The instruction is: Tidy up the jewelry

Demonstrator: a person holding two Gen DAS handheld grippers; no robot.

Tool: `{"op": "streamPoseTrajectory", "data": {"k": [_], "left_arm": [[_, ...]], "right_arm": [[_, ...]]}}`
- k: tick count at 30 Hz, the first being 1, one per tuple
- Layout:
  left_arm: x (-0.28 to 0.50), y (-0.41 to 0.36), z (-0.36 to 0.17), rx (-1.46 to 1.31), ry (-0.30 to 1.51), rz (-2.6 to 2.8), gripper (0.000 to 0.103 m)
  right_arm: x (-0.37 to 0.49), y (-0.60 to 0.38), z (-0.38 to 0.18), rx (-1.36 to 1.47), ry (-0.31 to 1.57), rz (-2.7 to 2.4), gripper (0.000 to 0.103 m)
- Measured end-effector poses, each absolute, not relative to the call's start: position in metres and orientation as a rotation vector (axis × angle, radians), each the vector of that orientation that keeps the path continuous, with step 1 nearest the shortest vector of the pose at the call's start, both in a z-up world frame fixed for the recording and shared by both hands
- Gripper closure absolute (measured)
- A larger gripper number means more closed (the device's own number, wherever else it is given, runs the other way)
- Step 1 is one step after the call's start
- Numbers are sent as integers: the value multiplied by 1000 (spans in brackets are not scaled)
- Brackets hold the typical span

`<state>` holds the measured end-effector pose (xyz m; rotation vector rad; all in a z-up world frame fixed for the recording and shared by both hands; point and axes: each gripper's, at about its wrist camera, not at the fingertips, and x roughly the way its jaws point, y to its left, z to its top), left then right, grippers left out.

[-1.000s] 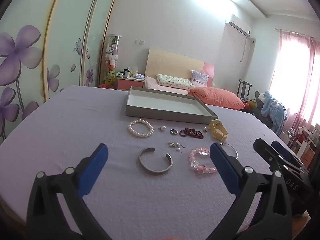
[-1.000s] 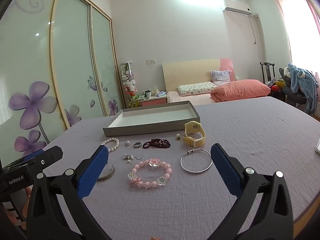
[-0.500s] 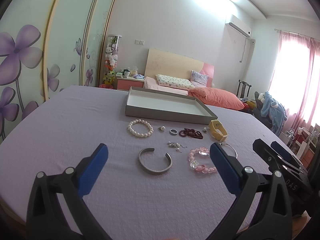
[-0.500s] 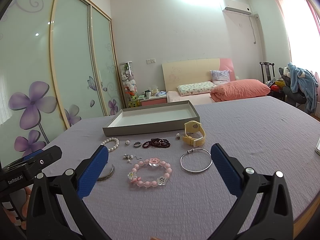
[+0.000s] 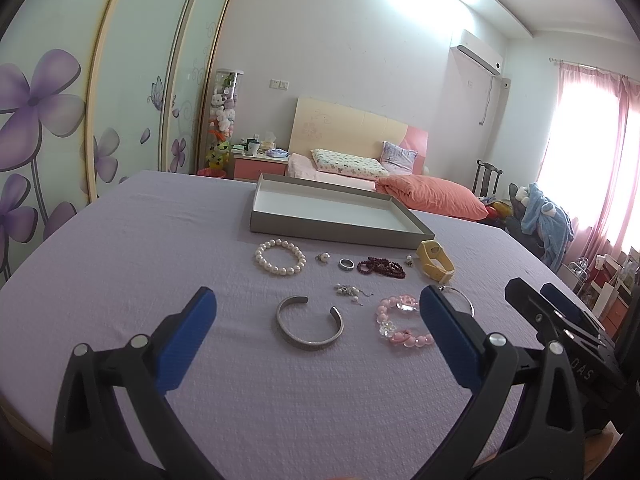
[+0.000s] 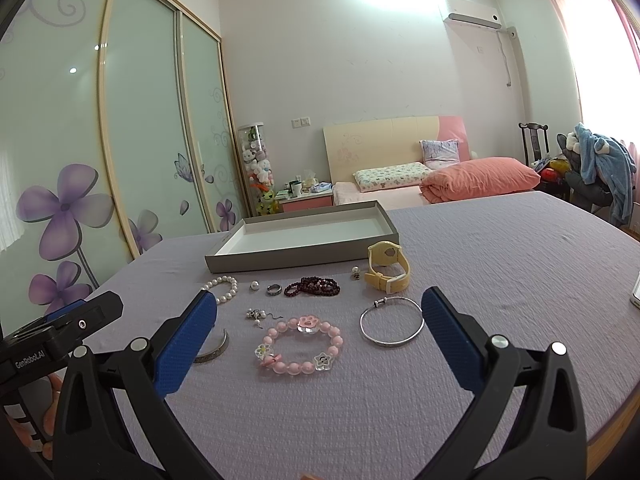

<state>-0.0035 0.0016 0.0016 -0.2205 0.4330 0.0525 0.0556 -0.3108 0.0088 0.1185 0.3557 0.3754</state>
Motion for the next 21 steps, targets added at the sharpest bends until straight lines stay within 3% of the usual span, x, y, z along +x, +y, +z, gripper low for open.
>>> {"op": "streamPoseTrajectory", "data": {"k": [21], "left_arm": [[0, -1, -2, -221, 436, 48, 4]], "right_arm": [[57, -311, 9, 120, 359, 375, 2]]}}
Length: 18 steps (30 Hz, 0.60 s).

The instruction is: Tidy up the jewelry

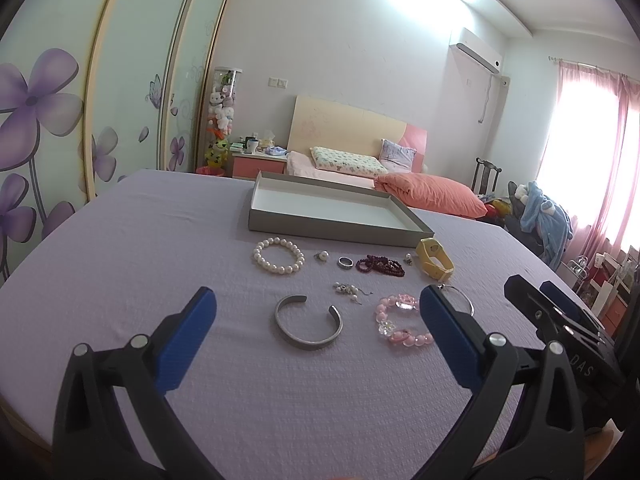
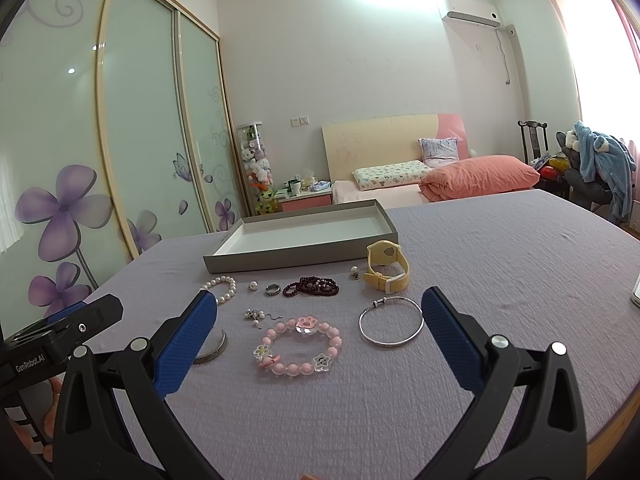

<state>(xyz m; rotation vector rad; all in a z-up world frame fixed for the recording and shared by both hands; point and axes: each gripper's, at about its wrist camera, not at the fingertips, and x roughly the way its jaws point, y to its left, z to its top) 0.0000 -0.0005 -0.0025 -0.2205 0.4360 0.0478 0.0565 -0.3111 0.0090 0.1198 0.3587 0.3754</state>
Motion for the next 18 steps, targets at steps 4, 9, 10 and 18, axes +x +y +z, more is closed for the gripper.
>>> {"op": "streamPoseTrajectory", "data": {"k": [4, 9, 10, 18], "left_arm": [[0, -1, -2, -221, 437, 48, 4], [0, 0, -3, -221, 438, 51, 4], [1, -1, -4, -220, 440, 52, 4], [0, -2, -7, -218, 450, 54, 4]], "right_arm": [[56, -311, 9, 121, 359, 375, 2], [56, -313, 9, 122, 361, 375, 2], [56, -314, 9, 123, 361, 375, 2], [56, -312, 8, 124, 361, 372, 2]]}}
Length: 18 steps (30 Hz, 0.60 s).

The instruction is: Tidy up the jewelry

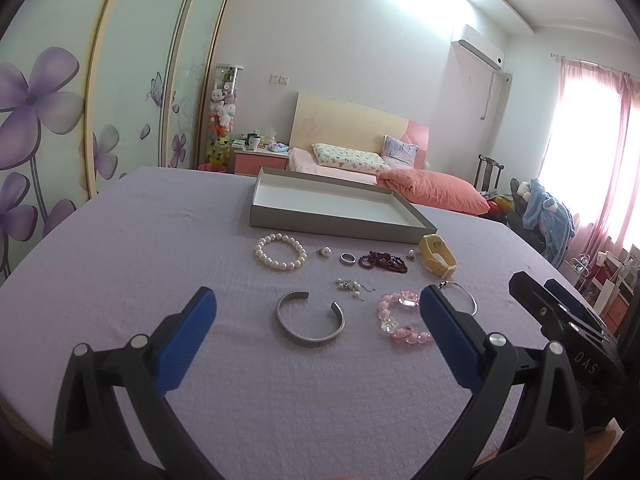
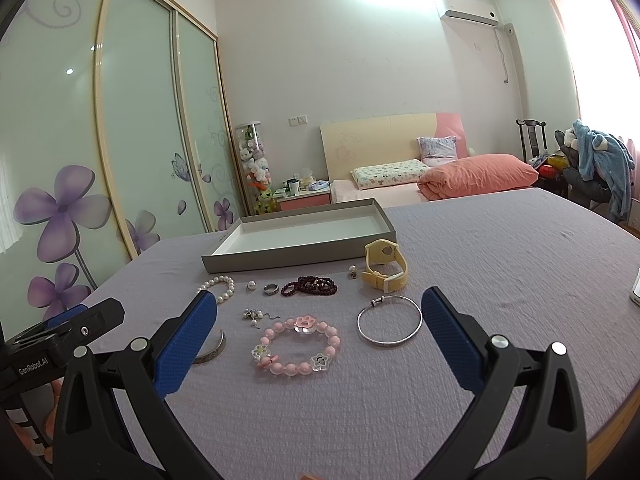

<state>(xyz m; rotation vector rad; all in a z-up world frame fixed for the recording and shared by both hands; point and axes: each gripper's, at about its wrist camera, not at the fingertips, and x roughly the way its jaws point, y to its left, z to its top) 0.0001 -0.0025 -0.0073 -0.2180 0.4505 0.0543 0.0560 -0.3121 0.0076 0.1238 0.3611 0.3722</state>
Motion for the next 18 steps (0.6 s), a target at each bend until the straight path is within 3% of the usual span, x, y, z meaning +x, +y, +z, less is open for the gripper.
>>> {"op": "streamPoseTrajectory", "data": {"k": [18], "left_arm": [[11, 4, -16, -219, 513, 78, 4]], "right_arm": [[77, -313, -2, 107, 452, 356, 2]]}}
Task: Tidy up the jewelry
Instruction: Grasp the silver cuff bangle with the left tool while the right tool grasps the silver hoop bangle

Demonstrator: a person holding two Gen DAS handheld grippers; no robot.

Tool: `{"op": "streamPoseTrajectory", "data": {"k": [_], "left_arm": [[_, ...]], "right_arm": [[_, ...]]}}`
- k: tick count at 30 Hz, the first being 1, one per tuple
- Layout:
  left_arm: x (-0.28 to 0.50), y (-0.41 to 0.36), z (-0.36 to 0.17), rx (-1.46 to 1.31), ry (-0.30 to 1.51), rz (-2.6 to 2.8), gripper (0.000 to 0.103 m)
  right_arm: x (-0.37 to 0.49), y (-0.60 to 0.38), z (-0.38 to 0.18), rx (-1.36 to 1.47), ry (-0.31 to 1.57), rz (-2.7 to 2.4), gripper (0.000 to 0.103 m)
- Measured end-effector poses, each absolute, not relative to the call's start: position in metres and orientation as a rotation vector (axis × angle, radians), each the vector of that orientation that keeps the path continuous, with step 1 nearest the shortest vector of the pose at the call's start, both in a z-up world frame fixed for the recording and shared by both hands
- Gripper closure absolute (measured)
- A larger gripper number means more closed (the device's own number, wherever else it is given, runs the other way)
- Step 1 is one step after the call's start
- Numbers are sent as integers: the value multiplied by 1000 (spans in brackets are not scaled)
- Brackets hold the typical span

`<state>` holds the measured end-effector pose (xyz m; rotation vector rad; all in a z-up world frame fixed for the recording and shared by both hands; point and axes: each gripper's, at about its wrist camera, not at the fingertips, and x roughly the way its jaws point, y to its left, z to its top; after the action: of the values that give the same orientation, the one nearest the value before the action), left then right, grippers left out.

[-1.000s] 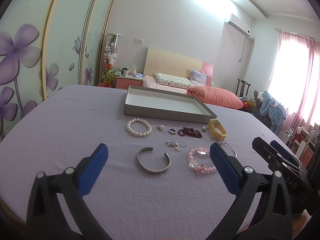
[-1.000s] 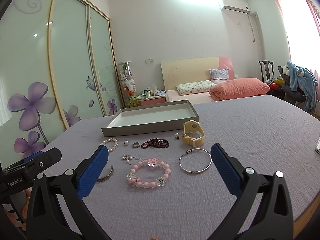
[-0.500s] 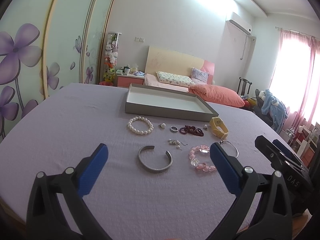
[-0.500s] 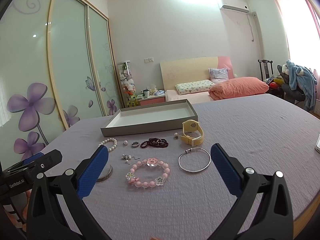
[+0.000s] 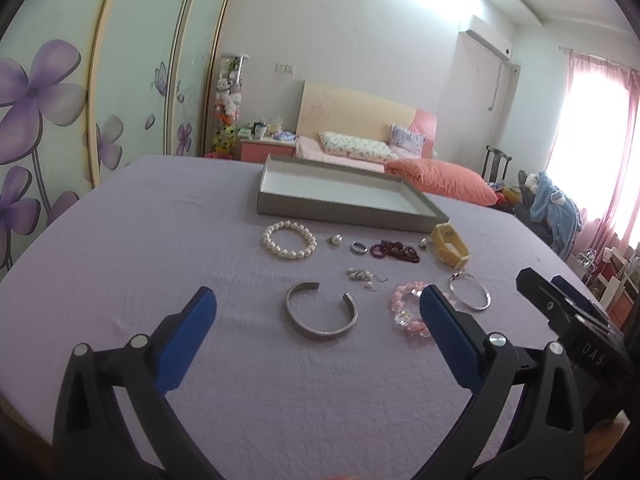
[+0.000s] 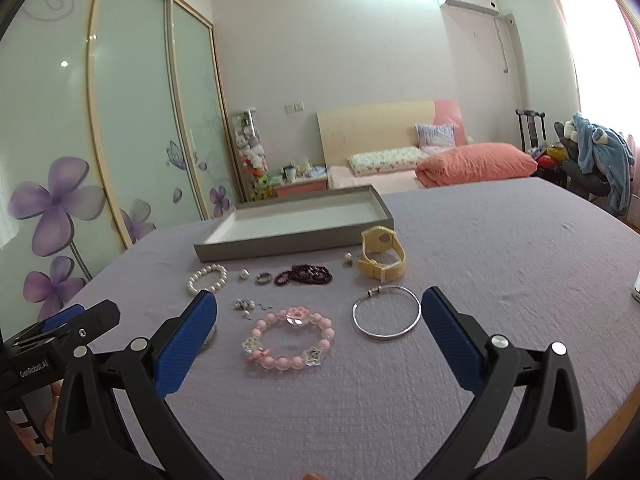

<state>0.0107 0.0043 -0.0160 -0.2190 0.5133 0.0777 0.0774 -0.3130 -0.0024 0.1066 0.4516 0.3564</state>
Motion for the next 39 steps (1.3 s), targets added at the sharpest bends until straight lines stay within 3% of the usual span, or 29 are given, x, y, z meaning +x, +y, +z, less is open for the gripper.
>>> {"op": "streamPoseTrajectory", "data": {"k": [10, 17, 33, 36, 37, 39], "left_arm": [[46, 19, -34, -224, 684, 63, 4], [64, 21, -46, -229, 782, 37, 4], [82, 23, -66, -216, 877, 43, 4], [85, 22, -67, -205, 881, 47, 4], [86, 22, -67, -203, 882, 48, 4], [88, 21, -67, -198, 886, 51, 4]], "right_arm": [[141, -323, -27, 63, 728, 261, 2], [172, -317, -48, 9, 901, 247, 8], [187, -301, -51, -101, 930, 263, 21], [186, -300, -50, -105, 920, 281, 25], [186, -300, -49, -107, 915, 289, 33], [187, -302, -48, -104, 916, 296, 33]]}}
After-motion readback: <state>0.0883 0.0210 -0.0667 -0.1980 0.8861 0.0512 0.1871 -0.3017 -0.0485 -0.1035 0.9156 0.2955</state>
